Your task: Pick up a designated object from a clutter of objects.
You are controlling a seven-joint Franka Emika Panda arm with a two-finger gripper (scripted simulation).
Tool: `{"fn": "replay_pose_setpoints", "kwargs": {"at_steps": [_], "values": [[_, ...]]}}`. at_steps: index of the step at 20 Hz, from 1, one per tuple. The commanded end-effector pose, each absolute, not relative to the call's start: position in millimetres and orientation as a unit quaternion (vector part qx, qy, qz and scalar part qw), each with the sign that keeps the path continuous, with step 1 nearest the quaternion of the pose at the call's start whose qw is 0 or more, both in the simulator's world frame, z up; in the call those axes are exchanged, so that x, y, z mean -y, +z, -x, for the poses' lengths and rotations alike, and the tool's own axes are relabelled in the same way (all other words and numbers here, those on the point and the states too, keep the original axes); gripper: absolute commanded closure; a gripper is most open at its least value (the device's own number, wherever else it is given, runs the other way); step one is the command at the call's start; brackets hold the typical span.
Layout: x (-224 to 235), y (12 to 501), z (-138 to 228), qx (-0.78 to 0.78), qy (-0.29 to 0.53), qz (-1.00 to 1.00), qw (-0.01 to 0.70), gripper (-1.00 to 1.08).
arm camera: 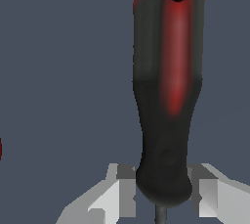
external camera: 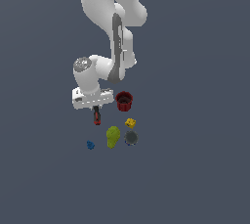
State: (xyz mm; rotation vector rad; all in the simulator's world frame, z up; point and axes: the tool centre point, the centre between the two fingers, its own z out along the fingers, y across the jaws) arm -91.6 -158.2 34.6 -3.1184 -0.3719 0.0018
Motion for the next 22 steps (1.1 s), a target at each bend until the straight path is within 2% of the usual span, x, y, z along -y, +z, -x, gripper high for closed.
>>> {"fn": "replay_pose_setpoints", "kwargs": {"at_steps": [1, 9, 22], "values": [[148, 45, 92, 0.119, 0.000, 0.993, 0.001, 1.08], [102, 93, 97, 0.119, 0.000, 0.993, 0.000, 1.08], [5, 197, 107, 0.118, 0.000, 0.993, -0.003, 1.08]]}}
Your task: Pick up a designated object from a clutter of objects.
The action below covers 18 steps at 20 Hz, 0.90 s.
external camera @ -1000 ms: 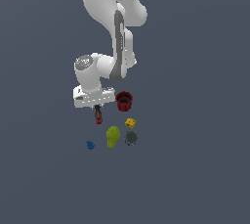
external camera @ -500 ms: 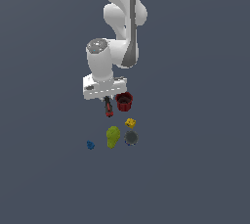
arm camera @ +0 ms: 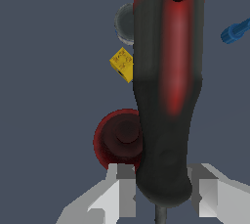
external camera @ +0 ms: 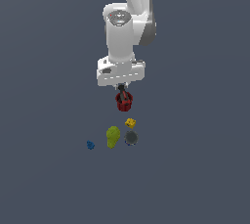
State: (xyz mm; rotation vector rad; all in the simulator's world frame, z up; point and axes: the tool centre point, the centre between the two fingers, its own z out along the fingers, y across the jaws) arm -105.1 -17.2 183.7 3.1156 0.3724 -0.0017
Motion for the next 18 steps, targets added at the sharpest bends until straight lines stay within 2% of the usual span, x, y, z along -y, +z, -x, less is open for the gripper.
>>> {"fn": "replay_pose_setpoints", "kwargs": {"at_steps": [1, 18], "values": [[-3, 206, 107, -0.118, 0.000, -0.993, 0.003, 1.08], [-124, 334, 114, -0.120, 0.000, -0.993, 0.001, 1.08]]}}
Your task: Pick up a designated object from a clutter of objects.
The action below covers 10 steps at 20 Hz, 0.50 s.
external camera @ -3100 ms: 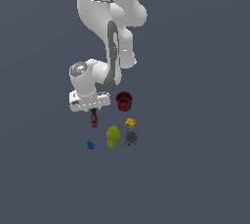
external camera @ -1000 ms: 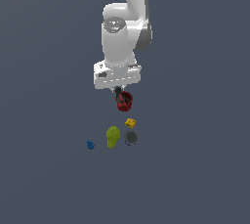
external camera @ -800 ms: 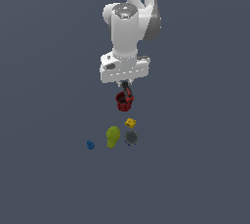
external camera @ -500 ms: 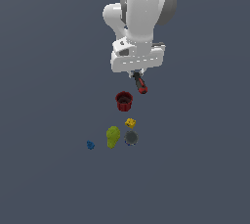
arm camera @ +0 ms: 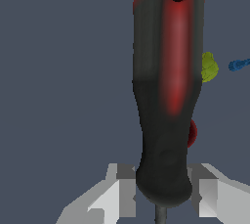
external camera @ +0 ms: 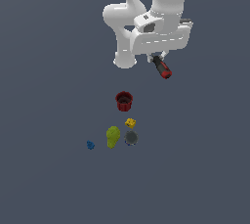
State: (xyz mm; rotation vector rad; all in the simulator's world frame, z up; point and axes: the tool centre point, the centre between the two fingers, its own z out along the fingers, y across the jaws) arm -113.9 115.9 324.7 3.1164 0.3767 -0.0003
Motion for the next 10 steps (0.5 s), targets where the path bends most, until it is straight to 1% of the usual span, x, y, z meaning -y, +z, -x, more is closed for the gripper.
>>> {"fn": "replay_pose_setpoints", "kwargs": {"at_steps": [1, 10], "values": [[-129, 339, 114, -0.120, 0.000, -0.993, 0.001, 1.08], [-149, 360, 113, -0.120, 0.000, -0.993, 0.000, 1.08]]}}
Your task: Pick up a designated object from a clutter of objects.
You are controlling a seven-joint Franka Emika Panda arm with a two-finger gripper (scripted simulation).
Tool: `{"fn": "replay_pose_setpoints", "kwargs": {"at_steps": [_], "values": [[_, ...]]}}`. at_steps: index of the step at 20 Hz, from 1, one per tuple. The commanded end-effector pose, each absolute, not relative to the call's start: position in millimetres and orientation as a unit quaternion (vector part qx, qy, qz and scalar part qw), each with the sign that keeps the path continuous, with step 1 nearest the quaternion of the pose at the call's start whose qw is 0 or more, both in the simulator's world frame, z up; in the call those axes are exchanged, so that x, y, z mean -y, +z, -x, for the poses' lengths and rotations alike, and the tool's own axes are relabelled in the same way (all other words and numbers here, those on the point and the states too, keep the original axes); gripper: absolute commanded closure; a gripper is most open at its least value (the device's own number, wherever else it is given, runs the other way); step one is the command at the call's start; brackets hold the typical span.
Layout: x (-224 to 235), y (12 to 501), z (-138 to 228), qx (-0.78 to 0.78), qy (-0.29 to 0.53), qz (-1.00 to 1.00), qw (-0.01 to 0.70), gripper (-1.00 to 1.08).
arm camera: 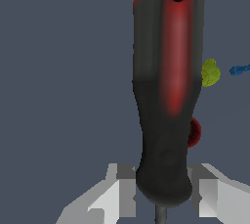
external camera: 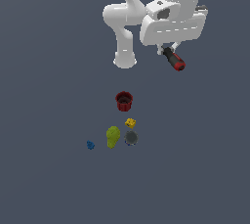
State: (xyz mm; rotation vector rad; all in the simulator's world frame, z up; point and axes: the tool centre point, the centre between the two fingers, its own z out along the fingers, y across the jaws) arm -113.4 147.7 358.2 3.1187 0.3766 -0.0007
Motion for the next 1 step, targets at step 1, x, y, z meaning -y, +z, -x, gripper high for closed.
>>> {"fn": "replay_pose_setpoints", "kwargs": {"at_steps": [1], "values": [[-149.6, 360.5, 113.1, -0.120, 0.000, -0.993, 0.000, 1.08]]}}
